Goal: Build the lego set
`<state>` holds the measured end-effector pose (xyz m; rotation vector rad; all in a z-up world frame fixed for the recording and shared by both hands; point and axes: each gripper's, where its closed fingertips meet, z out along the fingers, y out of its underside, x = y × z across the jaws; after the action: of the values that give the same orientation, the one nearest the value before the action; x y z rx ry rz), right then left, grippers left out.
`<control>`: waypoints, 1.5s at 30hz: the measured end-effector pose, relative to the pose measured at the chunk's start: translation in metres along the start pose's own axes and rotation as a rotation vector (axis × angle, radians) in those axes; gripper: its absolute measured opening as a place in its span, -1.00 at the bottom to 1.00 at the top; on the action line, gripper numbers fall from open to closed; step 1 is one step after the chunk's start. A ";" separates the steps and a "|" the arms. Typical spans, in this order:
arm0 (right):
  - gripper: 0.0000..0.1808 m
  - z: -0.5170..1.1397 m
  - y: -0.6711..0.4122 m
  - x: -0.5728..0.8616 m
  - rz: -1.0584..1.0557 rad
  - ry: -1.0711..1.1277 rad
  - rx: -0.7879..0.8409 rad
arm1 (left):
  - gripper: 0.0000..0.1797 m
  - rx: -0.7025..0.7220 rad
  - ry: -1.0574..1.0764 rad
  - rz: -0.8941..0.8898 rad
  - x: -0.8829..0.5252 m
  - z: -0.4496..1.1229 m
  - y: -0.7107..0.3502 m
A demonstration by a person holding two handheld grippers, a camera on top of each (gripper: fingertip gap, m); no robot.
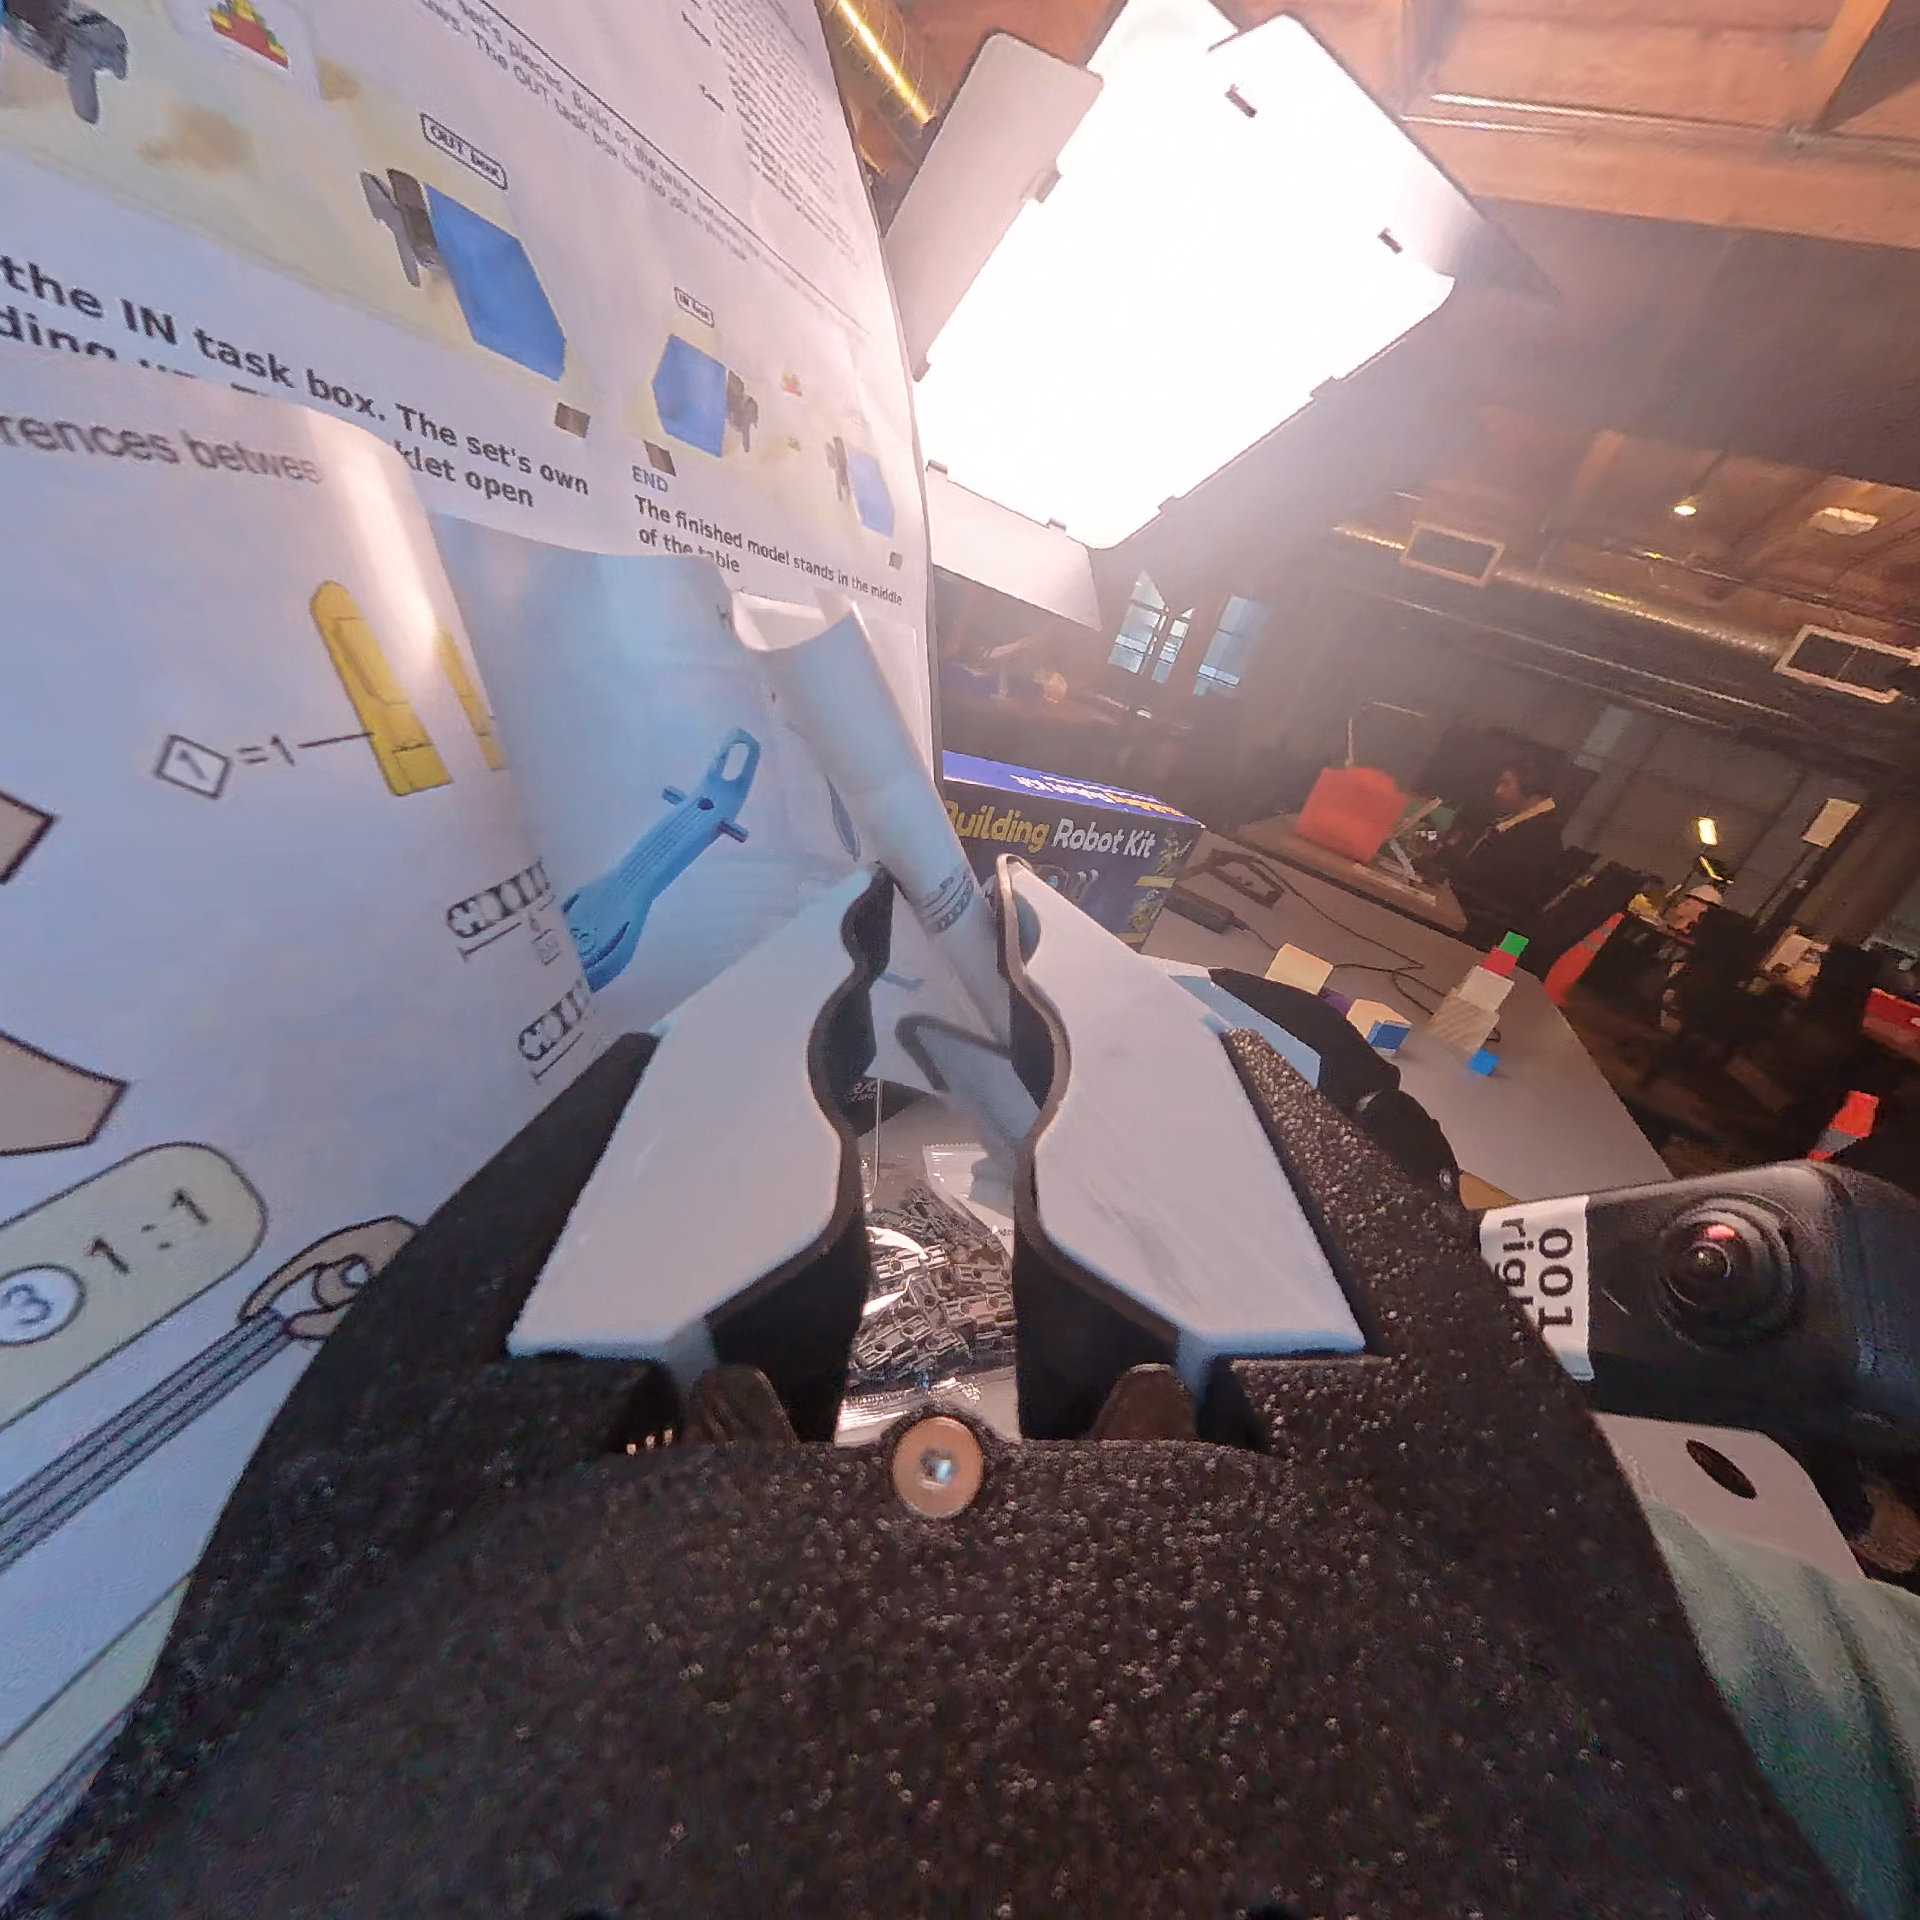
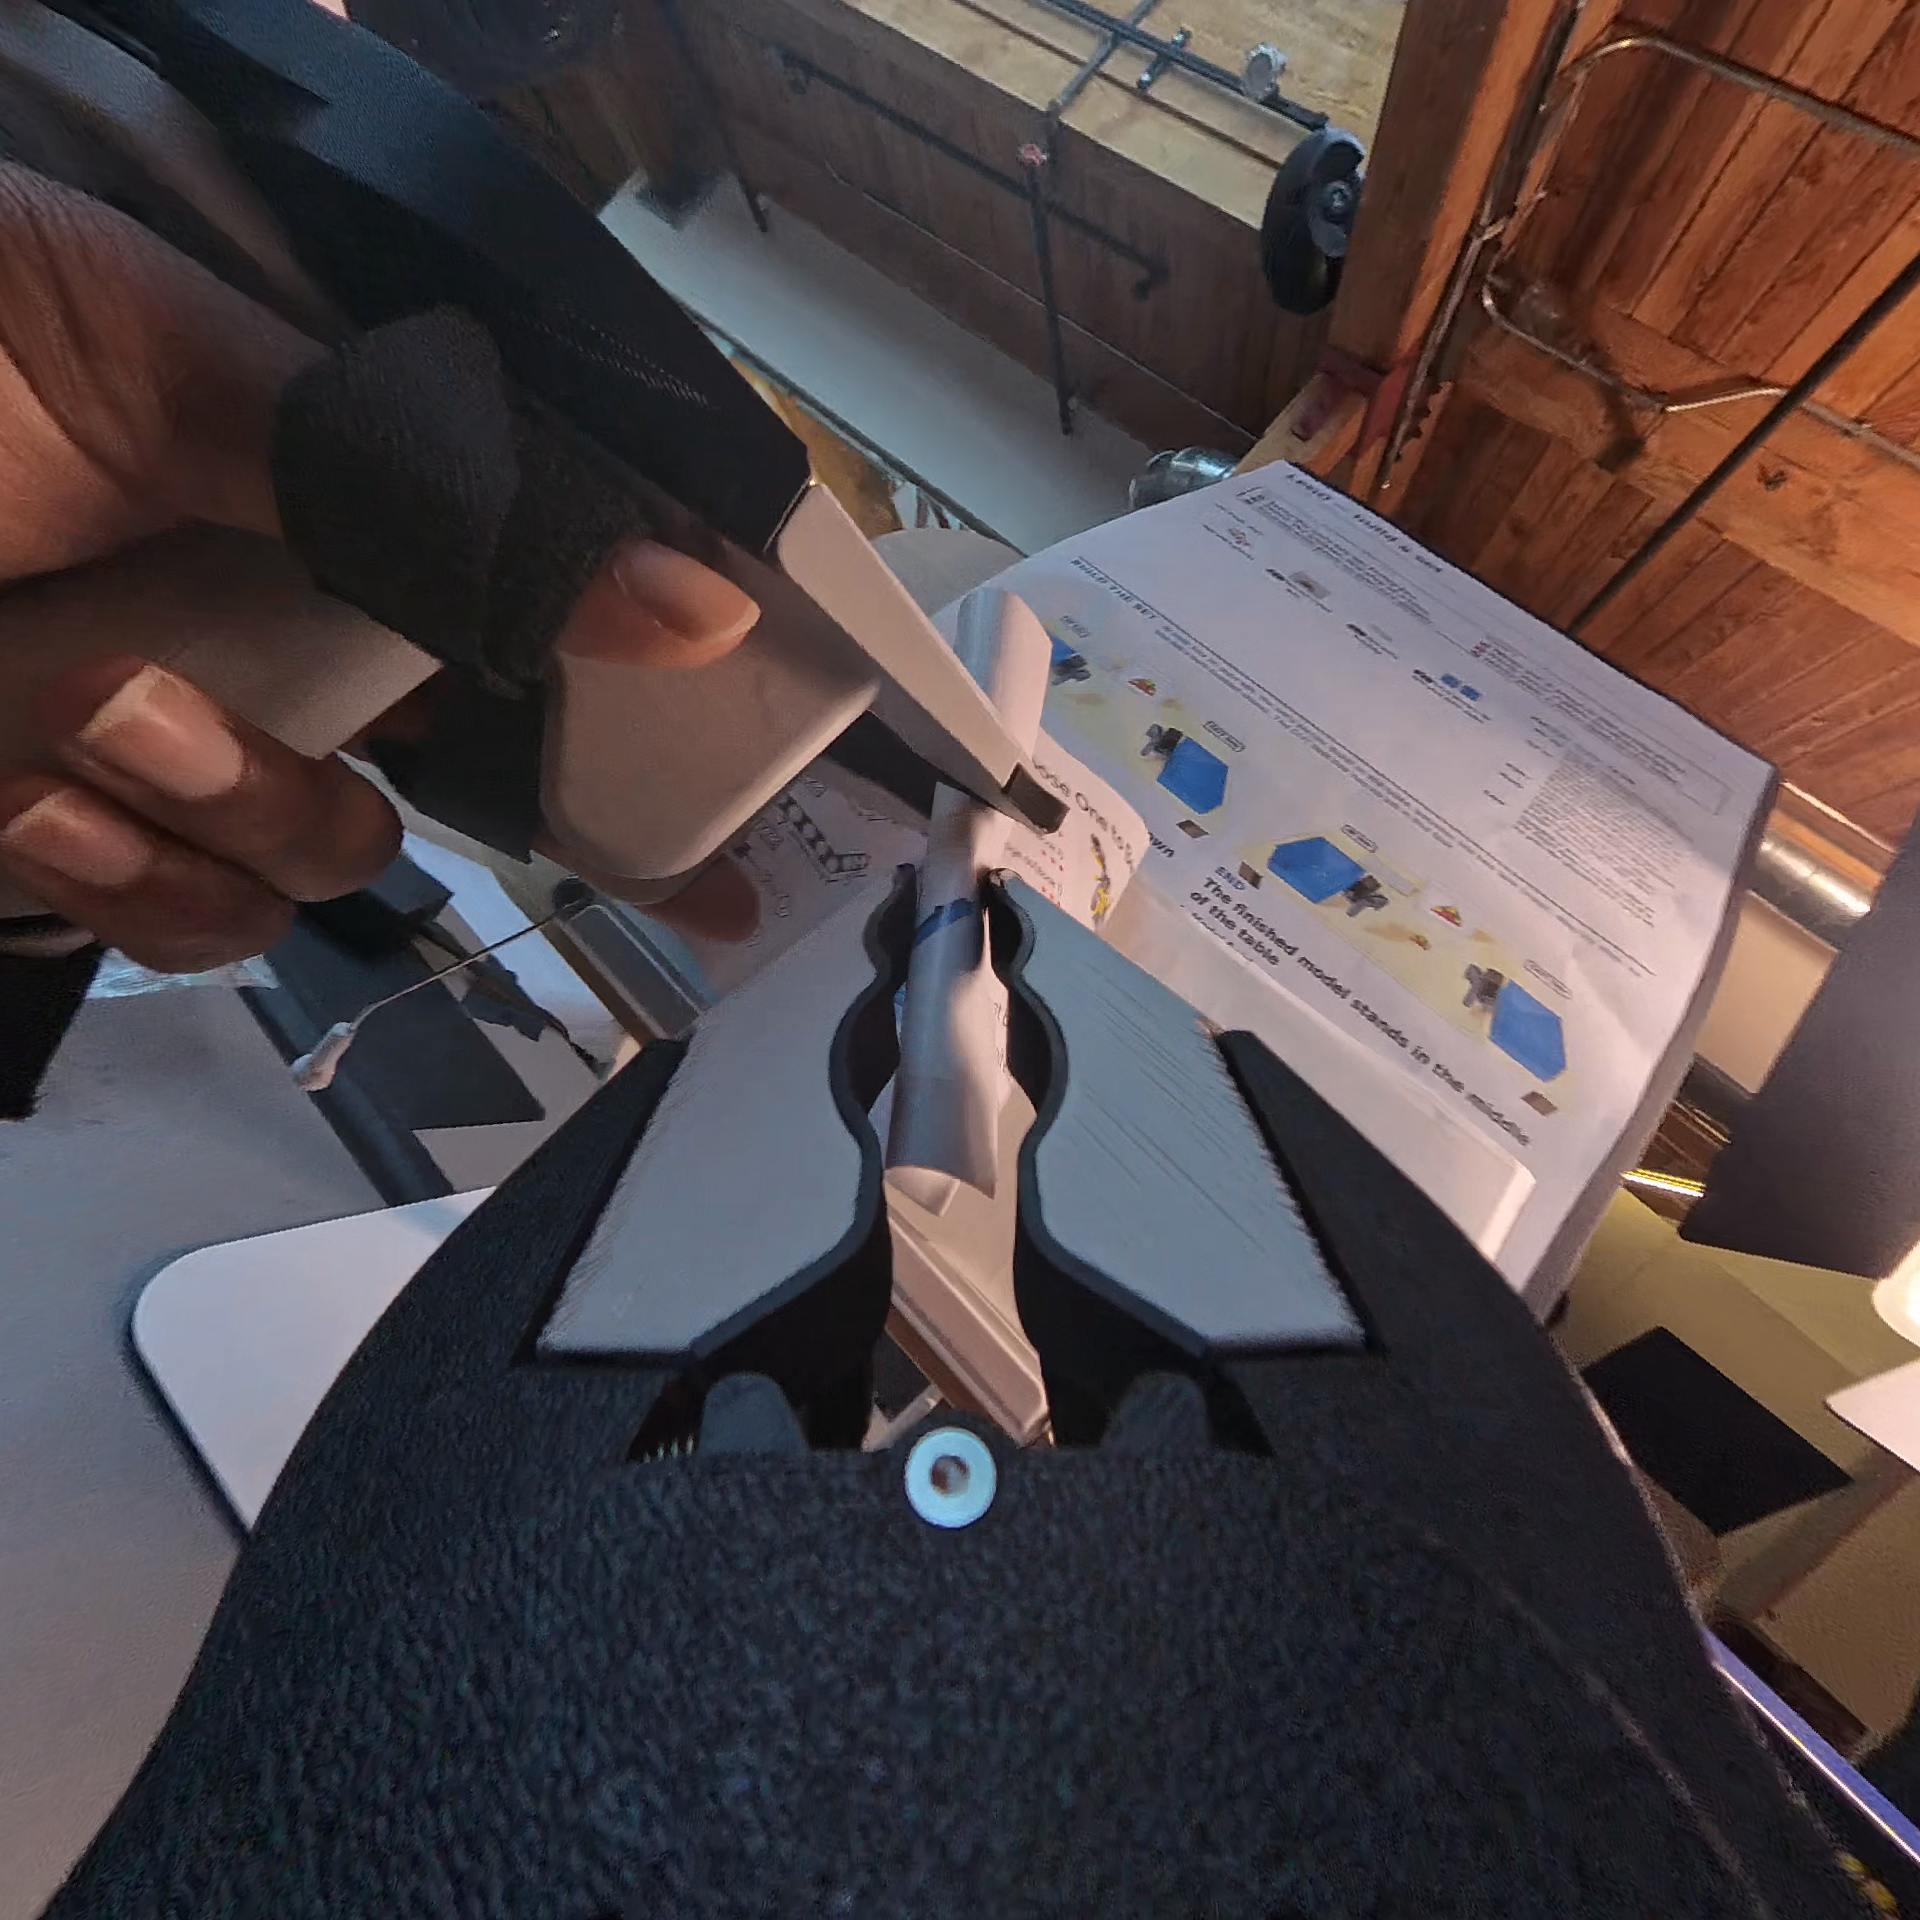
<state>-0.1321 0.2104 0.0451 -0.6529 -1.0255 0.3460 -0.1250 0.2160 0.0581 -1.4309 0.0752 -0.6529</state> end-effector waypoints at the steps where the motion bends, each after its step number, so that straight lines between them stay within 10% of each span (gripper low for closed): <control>1: -0.85 0.001 0.000 -0.007 0.018 -0.049 0.002 | -0.80 0.003 0.004 0.005 -0.001 -0.002 0.000; 10: -0.36 -0.007 -0.004 -0.022 0.537 -0.409 0.010 | -0.83 0.024 0.085 0.052 -0.005 -0.033 -0.004; 20: -0.25 -0.007 -0.021 -0.004 1.027 -0.479 0.153 | -0.73 0.111 0.320 -0.030 0.012 -0.062 -0.020; 31: -0.18 0.008 -0.007 -0.036 0.859 -0.441 -0.036 | -0.46 0.090 0.450 -0.037 0.034 -0.073 -0.019; 45: -0.25 0.008 -0.004 -0.028 0.896 -0.402 -0.017 | -1.00 0.124 0.364 0.015 0.023 -0.080 -0.030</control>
<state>-0.1532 0.1942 0.0318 -1.0680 -1.0628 1.2906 -0.1516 0.1343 0.0804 -1.1789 0.3256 -0.8849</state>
